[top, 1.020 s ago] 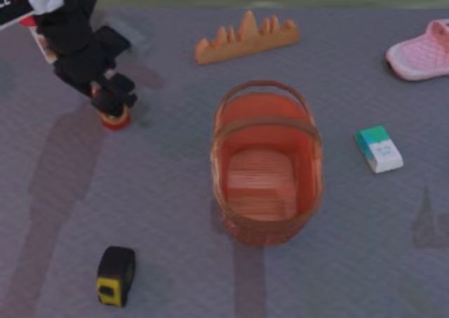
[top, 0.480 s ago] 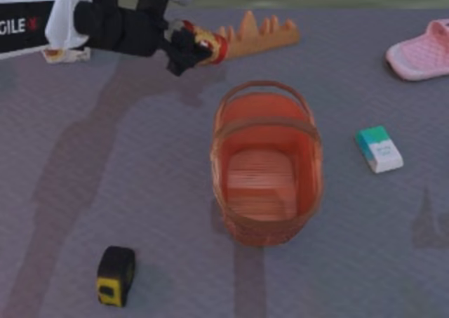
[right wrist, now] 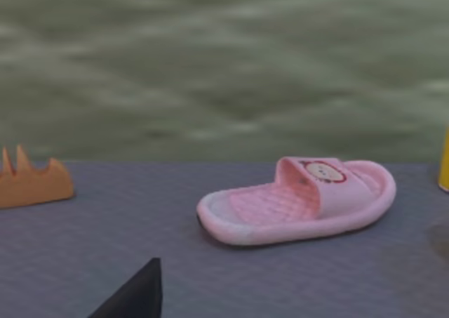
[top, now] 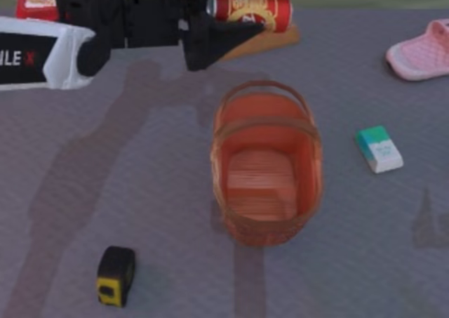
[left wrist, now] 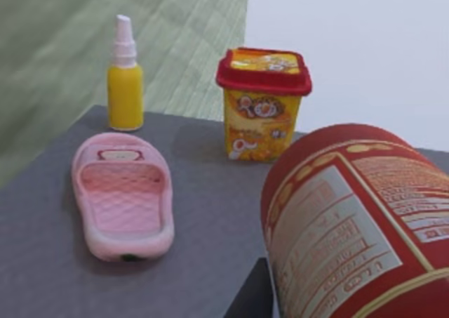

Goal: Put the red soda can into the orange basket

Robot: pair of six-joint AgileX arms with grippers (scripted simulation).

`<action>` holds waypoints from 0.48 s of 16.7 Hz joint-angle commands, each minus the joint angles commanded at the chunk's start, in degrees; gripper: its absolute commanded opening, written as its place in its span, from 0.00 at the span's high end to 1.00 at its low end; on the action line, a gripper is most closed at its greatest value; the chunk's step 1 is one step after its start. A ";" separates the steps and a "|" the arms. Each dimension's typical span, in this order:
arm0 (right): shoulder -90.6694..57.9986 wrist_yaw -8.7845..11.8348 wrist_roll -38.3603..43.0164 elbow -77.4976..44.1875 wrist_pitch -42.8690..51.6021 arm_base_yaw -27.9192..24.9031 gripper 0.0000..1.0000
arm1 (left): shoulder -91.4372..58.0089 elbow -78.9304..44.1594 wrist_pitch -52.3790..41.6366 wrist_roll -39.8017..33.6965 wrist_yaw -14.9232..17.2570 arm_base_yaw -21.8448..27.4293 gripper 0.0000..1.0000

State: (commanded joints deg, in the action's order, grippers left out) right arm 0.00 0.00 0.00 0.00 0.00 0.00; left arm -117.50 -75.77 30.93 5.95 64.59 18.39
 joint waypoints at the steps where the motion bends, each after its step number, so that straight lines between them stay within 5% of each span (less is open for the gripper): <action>1: 0.00 0.00 0.00 0.00 0.00 0.00 0.00 | 1.07 1.42 3.07 -1.10 2.31 0.30 1.00; 4: 0.00 0.00 0.00 0.00 0.00 0.00 0.00 | 3.25 4.08 8.59 -3.15 6.78 0.89 1.00; 8: 0.00 0.00 0.00 0.00 0.00 0.00 0.00 | 3.54 4.41 9.24 -3.39 7.33 0.97 1.00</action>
State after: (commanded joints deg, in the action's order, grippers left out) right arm 0.00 0.00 0.00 0.00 0.00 0.00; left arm -113.95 -71.36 40.17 2.56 71.91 19.35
